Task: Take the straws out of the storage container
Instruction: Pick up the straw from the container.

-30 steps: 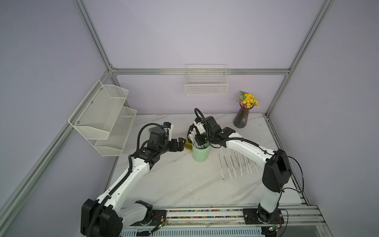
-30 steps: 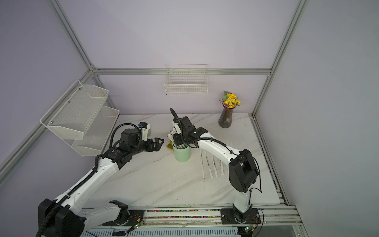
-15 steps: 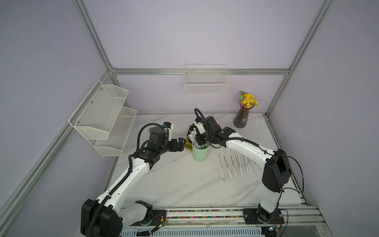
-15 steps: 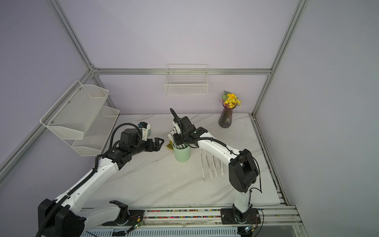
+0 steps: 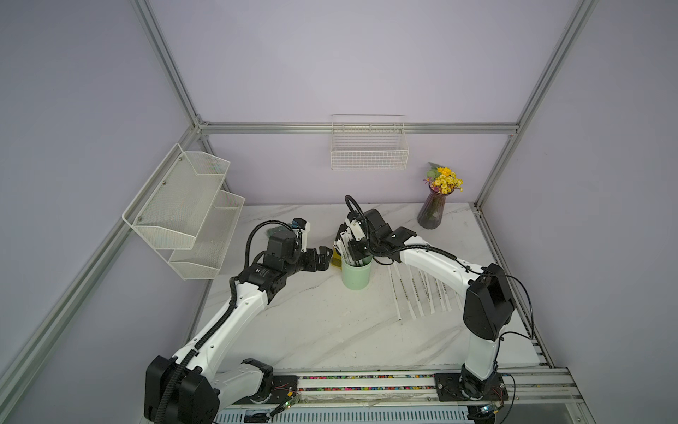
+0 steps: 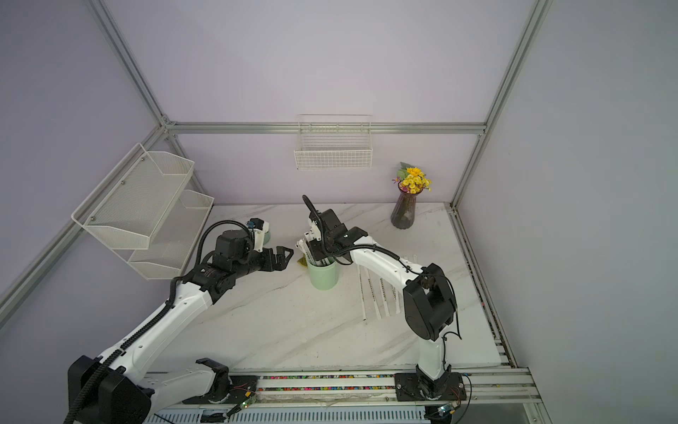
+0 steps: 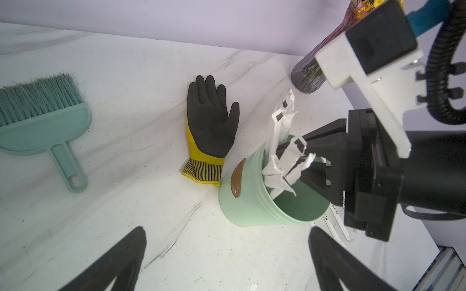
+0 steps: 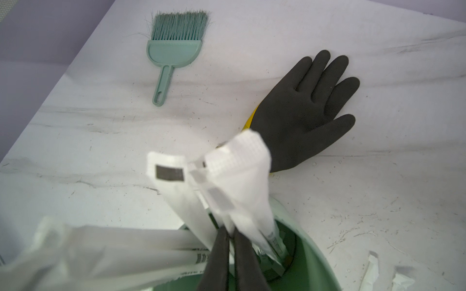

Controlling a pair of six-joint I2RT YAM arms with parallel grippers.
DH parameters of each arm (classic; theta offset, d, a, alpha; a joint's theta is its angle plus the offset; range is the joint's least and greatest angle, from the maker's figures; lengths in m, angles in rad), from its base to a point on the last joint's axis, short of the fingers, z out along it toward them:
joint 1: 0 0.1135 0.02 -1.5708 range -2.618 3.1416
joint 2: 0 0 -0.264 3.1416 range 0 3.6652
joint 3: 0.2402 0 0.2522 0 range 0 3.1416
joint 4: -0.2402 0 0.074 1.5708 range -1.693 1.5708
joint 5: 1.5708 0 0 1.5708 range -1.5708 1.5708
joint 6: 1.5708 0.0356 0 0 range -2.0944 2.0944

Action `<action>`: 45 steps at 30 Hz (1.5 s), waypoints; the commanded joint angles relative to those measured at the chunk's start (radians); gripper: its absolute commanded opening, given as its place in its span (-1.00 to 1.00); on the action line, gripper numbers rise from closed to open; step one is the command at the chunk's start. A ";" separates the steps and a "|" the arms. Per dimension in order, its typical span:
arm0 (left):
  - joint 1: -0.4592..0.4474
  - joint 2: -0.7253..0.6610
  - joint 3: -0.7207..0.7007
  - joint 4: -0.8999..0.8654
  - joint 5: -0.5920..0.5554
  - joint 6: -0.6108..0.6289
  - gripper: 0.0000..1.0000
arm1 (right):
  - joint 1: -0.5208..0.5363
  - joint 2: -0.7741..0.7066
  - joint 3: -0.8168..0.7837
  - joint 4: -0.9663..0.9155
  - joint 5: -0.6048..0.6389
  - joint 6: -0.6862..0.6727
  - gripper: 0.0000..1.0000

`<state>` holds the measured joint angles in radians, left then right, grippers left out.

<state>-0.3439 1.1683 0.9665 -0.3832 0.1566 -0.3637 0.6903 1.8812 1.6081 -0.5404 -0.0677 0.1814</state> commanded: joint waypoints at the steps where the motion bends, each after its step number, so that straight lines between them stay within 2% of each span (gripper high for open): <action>1: -0.003 -0.027 0.008 0.026 0.007 0.003 1.00 | 0.008 -0.030 0.013 -0.006 0.009 -0.003 -0.84; 23: -0.003 -0.033 0.009 0.027 0.019 -0.003 1.00 | 0.007 -0.137 -0.023 -0.022 0.025 0.003 -0.88; 36: -0.003 -0.035 0.006 0.035 0.022 -0.008 0.99 | 0.007 -0.244 0.042 -0.064 -0.011 0.004 -0.88; 45: -0.003 -0.038 0.006 0.035 0.021 -0.006 1.00 | 0.006 -0.346 0.104 -0.118 0.022 0.001 -0.89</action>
<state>-0.3439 1.1591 0.9665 -0.3824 0.1707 -0.3660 0.6907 1.5799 1.6630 -0.6193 -0.0608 0.1822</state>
